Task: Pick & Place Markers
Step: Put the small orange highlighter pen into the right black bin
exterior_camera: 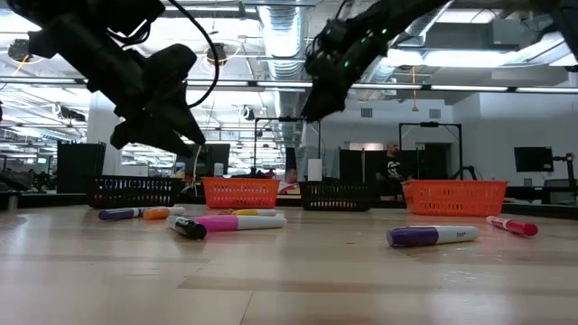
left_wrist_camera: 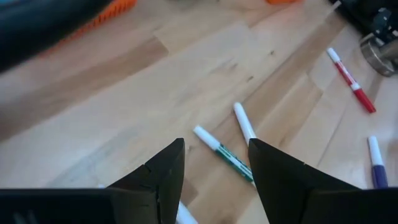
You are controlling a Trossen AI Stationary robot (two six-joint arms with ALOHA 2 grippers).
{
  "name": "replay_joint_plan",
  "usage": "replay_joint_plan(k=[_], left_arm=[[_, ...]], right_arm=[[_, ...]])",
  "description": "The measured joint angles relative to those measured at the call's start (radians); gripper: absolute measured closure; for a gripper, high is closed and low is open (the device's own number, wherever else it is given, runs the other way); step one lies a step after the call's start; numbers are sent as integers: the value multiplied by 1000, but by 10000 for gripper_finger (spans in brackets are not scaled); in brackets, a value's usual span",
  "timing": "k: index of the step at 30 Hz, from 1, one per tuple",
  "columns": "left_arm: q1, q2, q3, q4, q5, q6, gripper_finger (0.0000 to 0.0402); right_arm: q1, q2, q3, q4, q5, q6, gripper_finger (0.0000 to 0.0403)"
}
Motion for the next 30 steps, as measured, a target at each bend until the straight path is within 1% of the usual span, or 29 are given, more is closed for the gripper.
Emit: replay_joint_plan(k=[3,6,9,16,19,23,26,30], left_arm=[[-15,0,0,2,-1,-13,225],[-20,0,0,4,-2,-13,225],[-20,0,0,5,-2,-13,225],[-20,0,0,21,-2,-11,225],[-19,0,0,38,-2,-10,225],[-19,0,0,58,-3,-10,225],[-19,0,0,65,-3,-10,225],[-19,0,0,78,8,-13,225]], right_arm=[[0,-70,-38,14,-1,21,194],[0,-155,-106,32,1,44,195],[0,-246,-212,84,9,85,195],[5,-488,-503,289,30,210,194],[13,-587,-597,341,45,244,195],[30,-706,-685,358,49,250,194],[43,-787,-733,360,88,269,193],[57,-887,-796,367,173,320,195]])
